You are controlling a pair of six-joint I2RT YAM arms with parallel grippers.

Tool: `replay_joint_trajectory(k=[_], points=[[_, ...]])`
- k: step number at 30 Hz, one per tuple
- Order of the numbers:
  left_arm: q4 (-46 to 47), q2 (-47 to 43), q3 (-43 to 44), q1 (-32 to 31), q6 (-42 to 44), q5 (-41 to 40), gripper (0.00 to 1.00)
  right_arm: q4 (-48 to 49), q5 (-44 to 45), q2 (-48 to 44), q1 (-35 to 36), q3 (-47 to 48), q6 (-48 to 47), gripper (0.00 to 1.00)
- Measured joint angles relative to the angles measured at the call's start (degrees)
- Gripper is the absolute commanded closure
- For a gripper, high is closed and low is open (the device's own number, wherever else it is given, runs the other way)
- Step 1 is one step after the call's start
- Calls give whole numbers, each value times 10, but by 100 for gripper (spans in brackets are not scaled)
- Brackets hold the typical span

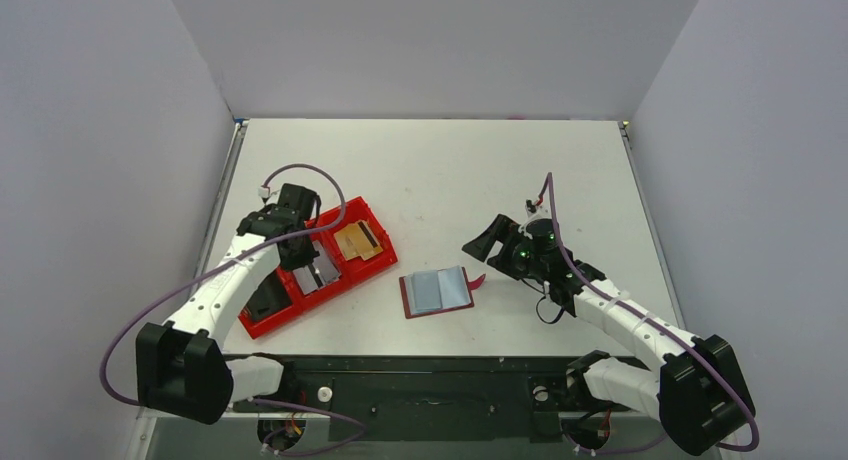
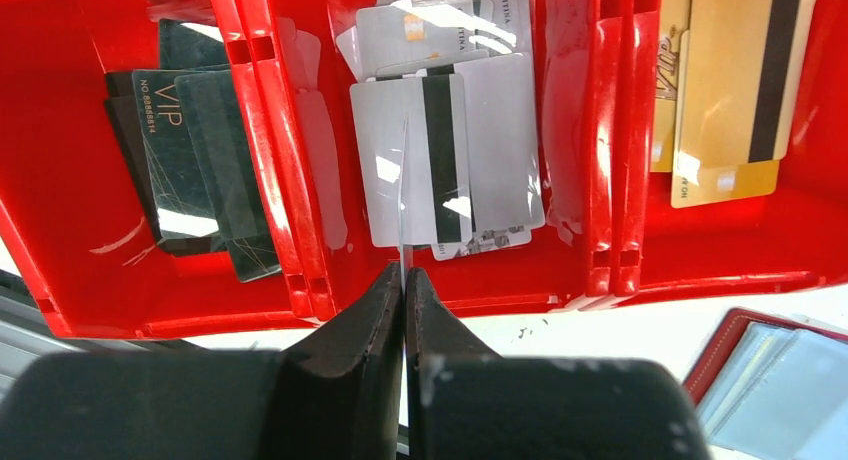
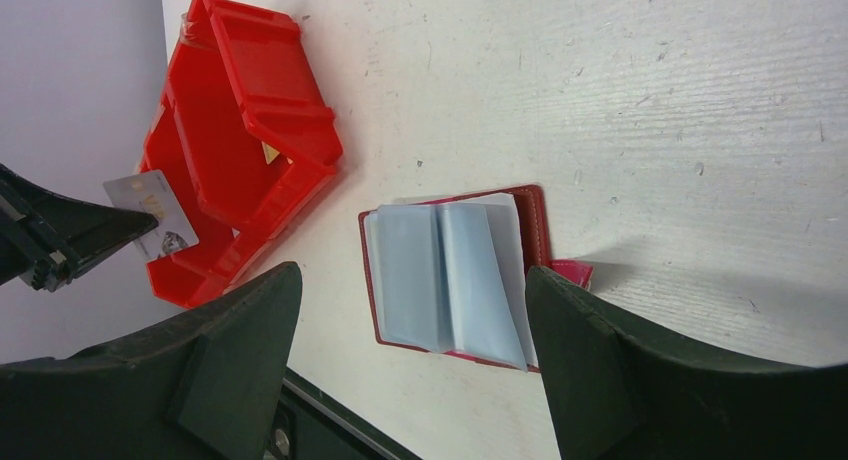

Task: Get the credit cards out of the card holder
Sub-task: Place the credit card in the storage box.

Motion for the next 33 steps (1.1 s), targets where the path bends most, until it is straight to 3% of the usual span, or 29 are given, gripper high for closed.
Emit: replay_joint_trajectory(k=[10, 11, 14, 16, 27, 33], points=[[7, 37, 0, 0, -3, -15, 98, 0, 0, -2, 0, -10, -2, 22], [8, 40, 0, 0, -5, -16, 96, 0, 0, -2, 0, -10, -2, 22], [11, 47, 0, 0, -5, -18, 70, 0, 0, -3, 0, -10, -2, 22], [14, 50, 0, 0, -7, -18, 64, 0, 0, -4, 0, -10, -2, 22], [30, 44, 0, 0, -4, -1, 51, -8, 3, -6, 5, -10, -7, 22], [50, 18, 0, 0, 7, 48, 47, -58, 49, -4, 49, 11, -24, 22]])
